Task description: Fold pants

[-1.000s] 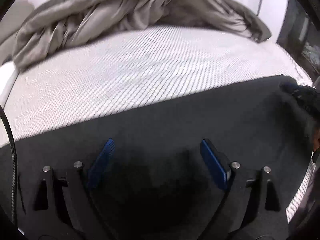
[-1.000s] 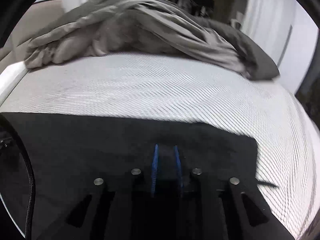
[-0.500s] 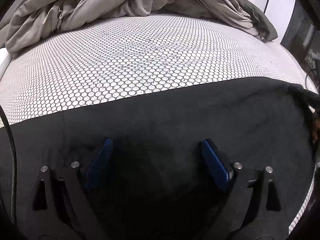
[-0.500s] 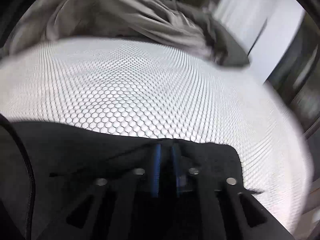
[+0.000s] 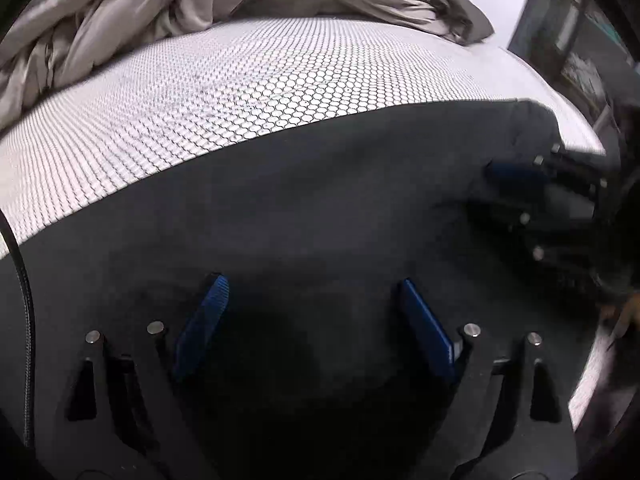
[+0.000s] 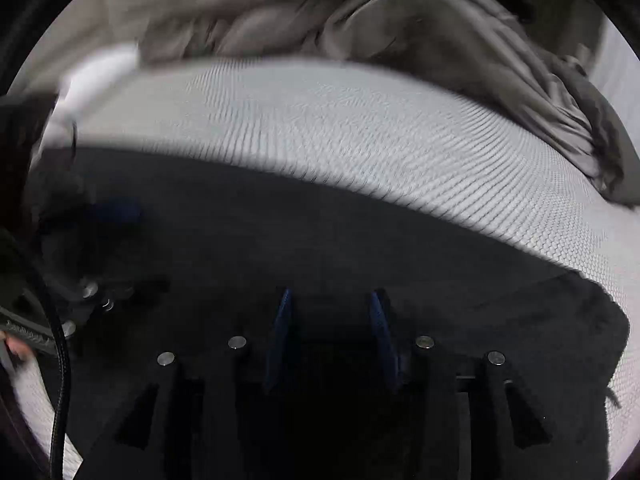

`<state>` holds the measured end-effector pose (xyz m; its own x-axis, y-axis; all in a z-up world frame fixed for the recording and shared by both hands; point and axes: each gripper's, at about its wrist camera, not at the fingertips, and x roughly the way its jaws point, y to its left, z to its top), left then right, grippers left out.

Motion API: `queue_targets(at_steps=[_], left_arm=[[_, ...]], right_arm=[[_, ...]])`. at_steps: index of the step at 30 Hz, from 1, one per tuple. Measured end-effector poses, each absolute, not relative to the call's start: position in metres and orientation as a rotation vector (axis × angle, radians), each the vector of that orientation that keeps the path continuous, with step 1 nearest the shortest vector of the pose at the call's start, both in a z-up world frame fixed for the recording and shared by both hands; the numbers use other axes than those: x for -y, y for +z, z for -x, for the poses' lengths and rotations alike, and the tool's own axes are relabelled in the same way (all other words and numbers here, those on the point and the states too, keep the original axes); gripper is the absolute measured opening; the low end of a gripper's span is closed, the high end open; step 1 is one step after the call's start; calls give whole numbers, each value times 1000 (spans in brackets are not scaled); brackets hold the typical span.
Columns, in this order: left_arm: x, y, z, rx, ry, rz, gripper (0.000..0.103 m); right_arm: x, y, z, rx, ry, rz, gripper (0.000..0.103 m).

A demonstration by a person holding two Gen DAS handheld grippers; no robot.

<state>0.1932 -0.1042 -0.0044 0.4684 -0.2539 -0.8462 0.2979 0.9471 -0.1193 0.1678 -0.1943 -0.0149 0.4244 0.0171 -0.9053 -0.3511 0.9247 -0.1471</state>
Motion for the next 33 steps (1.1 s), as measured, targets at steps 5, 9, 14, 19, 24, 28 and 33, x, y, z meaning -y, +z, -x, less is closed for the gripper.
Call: queue_targets(at_steps=[5, 9, 14, 19, 24, 28, 33], left_arm=[[56, -1, -179, -1042, -179, -34, 89], [46, 24, -155, -1001, -203, 42, 86], [84, 24, -132, -1021, -435, 81, 88], [79, 9, -121, -1036, -407, -42, 88], [13, 8, -102, -1035, -292, -68, 88], [-43, 11, -96, -1024, -210, 13, 88], [-73, 21, -98, -958, -123, 145, 86]], right_arm=[[248, -13, -161, -1100, -19, 338, 63], [269, 7, -141, -1094, -33, 183, 61], [198, 24, -115, -1040, 223, 148, 62], [160, -12, -102, -1128, 301, 302, 63], [220, -9, -100, -1114, 105, 324, 69], [268, -2, -105, -1103, -62, 247, 71], [226, 21, -93, -987, -22, 211, 69]])
